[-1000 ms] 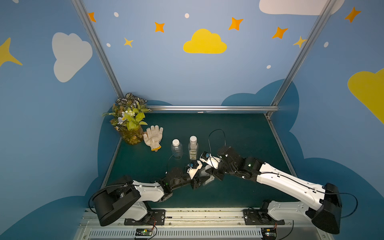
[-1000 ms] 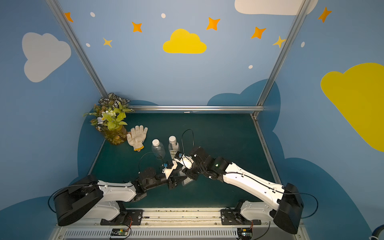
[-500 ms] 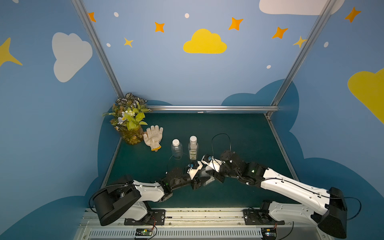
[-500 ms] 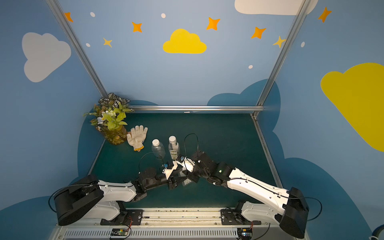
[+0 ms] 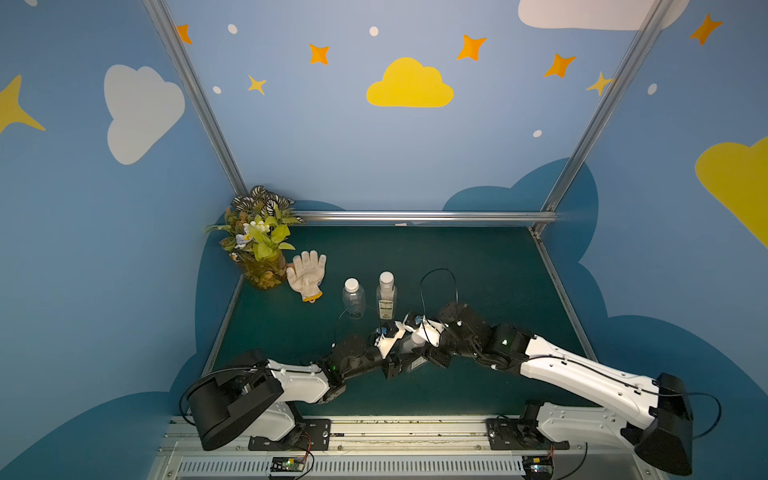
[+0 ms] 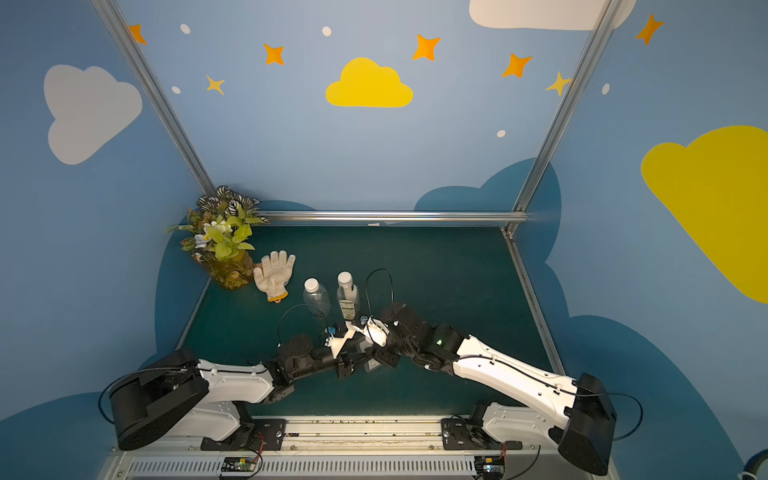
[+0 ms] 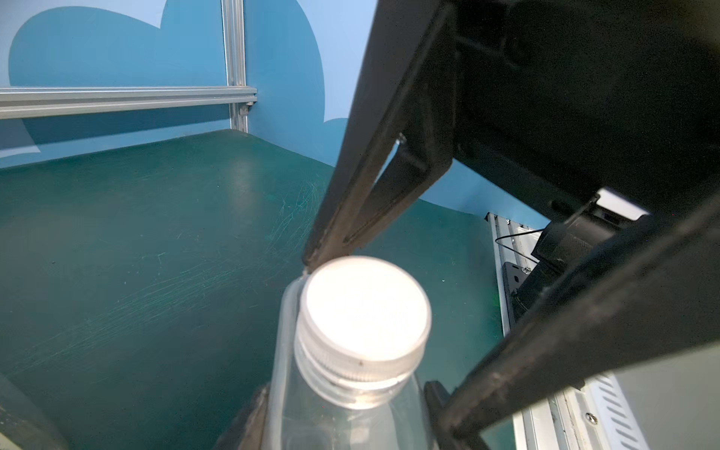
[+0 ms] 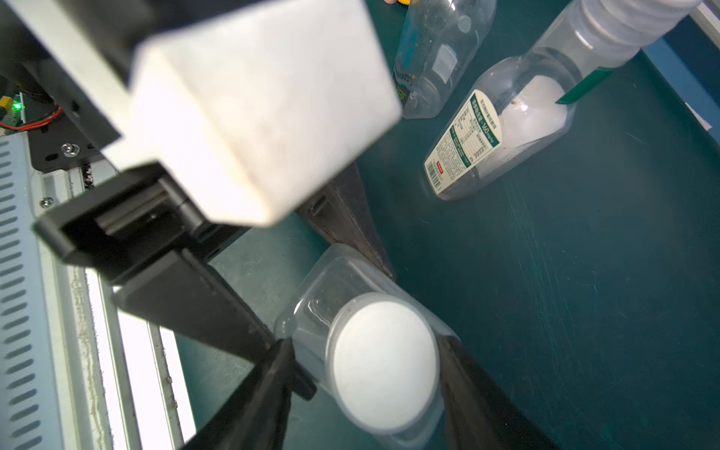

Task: Screw on the bottle caps
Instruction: Screw the bottle cap onto the plastic bottle.

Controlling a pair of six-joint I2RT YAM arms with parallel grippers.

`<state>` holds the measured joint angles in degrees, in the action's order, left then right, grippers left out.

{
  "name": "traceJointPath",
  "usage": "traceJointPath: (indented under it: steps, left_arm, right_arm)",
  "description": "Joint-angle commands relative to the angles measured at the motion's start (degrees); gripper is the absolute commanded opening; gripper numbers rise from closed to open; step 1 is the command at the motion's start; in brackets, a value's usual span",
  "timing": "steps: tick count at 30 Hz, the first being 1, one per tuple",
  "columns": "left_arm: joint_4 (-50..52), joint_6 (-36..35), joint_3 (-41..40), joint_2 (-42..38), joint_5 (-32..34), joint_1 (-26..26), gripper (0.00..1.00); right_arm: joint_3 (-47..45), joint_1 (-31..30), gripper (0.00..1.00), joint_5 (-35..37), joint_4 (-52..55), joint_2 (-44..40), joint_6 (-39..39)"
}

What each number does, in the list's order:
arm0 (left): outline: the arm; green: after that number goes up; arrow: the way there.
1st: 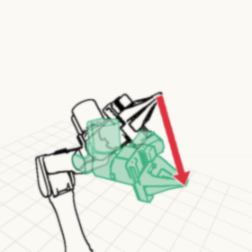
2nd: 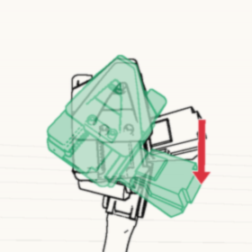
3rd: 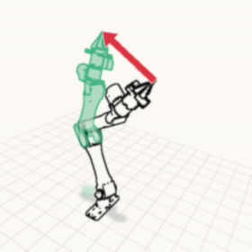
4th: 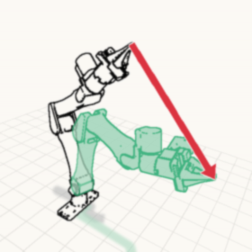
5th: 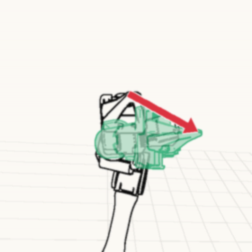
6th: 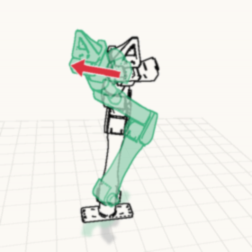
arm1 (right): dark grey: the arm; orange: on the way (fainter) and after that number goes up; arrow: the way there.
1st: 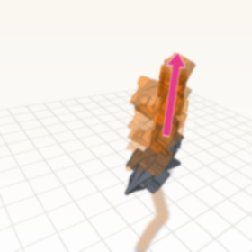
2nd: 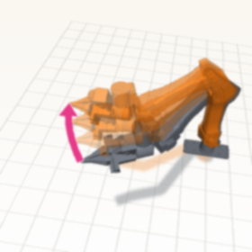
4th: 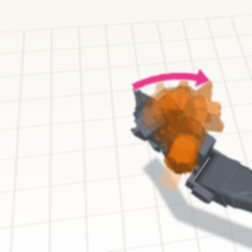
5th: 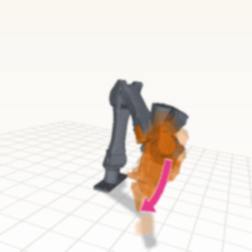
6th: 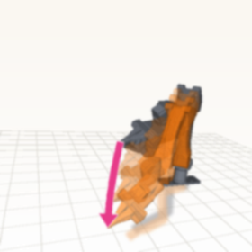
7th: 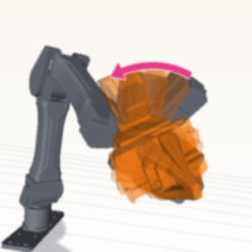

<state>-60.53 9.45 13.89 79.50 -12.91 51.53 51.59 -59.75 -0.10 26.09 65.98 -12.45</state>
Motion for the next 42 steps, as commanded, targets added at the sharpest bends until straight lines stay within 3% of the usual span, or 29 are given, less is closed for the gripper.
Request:
traceJointPath:
  steps: [1,6,11,14,19,28,42]
  left_arm:
    - [4.71,1.07,-0.18,1.31,-0.35,-0.04,0.04]
    - [4.37,1.06,-0.27,1.54,-0.45,-0.07,0.04]
    - [3.83,1.04,-0.4,1.78,-0.76,0.0,0.03]
    - [3.41,1.04,-0.45,1.97,-0.97,-0.05,0.03]
    - [2.58,0.98,-0.29,2.63,-1.06,-0.02,0.04]
    - [1.52,1.0,0.24,4.55,-4.14,-0.02,0.03]
    - [-1.09,1.61,0.7,7.6,-5.45,-0.09,0.03]
  right_arm:
    - [2.82,-0.34,0.68,-0.17,1.98,-0.61,-0.03]
    - [4.57,-0.05,0.76,-0.6,3.02,-3.42,-0.07]
    - [10.02,3.14,0.84,-8.4,7.87,-5.99,-2.23]
    - [14.59,6.5,0.83,-15.34,14.97,-3.5,-7.95]
    - [20.37,9.27,0.82,-19.59,25.12,2.88,-20.43]
    - [22.55,9.3,0.78,-16.38,26.26,6.63,-35.96]
    - [22.57,8.35,0.68,-13.72,26.82,12.71,-38.45]
